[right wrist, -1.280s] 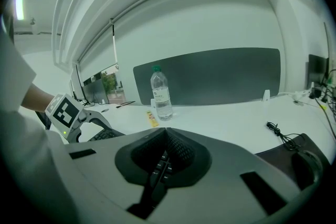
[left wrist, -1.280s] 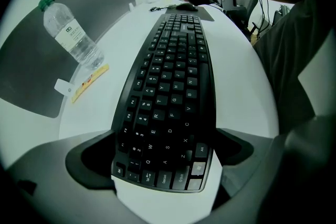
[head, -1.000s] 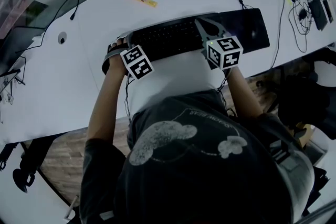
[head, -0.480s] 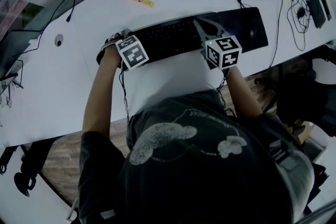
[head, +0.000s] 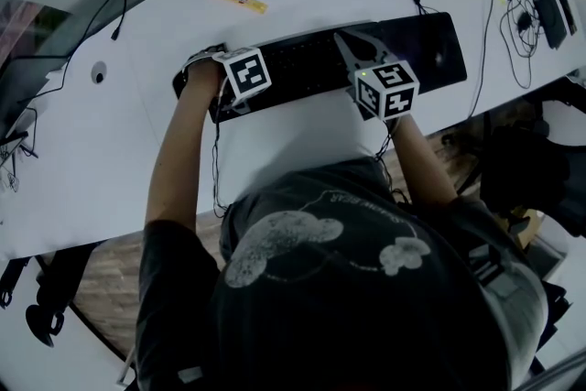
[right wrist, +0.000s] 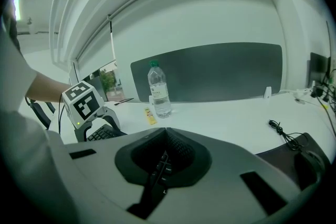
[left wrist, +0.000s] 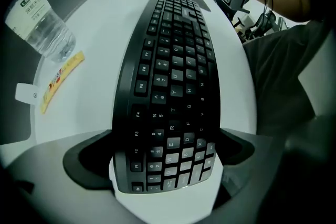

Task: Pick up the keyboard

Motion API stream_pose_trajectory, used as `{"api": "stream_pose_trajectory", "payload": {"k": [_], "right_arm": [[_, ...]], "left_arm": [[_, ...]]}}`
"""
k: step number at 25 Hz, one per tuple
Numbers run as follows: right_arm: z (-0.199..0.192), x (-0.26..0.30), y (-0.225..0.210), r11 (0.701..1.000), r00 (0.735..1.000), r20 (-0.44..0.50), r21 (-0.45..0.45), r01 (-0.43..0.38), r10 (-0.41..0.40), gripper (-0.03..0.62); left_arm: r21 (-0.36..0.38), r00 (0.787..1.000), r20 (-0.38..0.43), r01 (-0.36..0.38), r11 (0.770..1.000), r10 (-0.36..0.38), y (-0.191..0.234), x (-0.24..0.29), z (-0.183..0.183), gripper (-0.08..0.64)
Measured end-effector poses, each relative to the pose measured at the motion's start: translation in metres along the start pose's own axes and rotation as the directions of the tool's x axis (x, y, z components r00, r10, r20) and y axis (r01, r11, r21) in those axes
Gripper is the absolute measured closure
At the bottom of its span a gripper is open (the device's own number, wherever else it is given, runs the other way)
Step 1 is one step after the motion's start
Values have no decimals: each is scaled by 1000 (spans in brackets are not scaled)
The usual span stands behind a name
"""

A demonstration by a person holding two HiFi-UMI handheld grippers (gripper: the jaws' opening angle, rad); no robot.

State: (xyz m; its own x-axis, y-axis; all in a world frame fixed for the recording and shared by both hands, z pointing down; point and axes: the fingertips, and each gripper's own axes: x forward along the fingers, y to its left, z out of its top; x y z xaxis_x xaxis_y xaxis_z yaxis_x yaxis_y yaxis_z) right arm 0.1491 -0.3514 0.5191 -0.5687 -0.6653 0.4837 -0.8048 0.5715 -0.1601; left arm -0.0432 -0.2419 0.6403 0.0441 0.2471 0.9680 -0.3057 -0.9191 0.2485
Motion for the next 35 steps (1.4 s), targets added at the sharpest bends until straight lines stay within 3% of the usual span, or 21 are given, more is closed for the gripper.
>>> {"api": "stream_pose_trajectory", "payload": {"k": [4,8,10,15,18,23,27,29,32,35], "right_arm": [[2,-1,2,1000,1000,6,-7,-4,4,601],[2,-3,2,1000,1000,9,-15,-6,7,601],[3,-4,2,1000,1000,10,-27,-4,4,601],[13,-13,-4,991,999,20,-126,46,-44,601],[21,-21,-8,985,998,31,-164,52,-47,601],[20,-31,-10,966,1000,-5,-256,28,-30,601],[21,-37,-3,896,995,-98,-441,-48,5,595],[14,-36,2,864,980,-193,-482,-142,54,487],[-6,-30,13,788,917,-376,-520,-329,134,354],[-28,-29,18,666,821,-555,-563,-490,135,244]], "left_arm": [[4,998,26,-61,998,61,5,-5,1,-25],[-2,988,1,-154,988,154,7,-15,-4,-25],[0,982,32,-184,983,184,6,-13,1,-25],[-51,971,52,-231,972,233,-12,-17,-2,-25],[-61,951,79,-293,954,298,-16,-21,-1,-25],[-65,902,72,-421,905,425,-20,-29,1,-25],[-72,852,63,-515,854,519,-23,-36,0,-25],[-75,828,61,-553,829,558,-25,-39,-1,-25],[-78,796,63,-598,798,602,-26,-44,-1,-25],[-81,769,63,-631,772,636,-29,-48,1,-25]]}}
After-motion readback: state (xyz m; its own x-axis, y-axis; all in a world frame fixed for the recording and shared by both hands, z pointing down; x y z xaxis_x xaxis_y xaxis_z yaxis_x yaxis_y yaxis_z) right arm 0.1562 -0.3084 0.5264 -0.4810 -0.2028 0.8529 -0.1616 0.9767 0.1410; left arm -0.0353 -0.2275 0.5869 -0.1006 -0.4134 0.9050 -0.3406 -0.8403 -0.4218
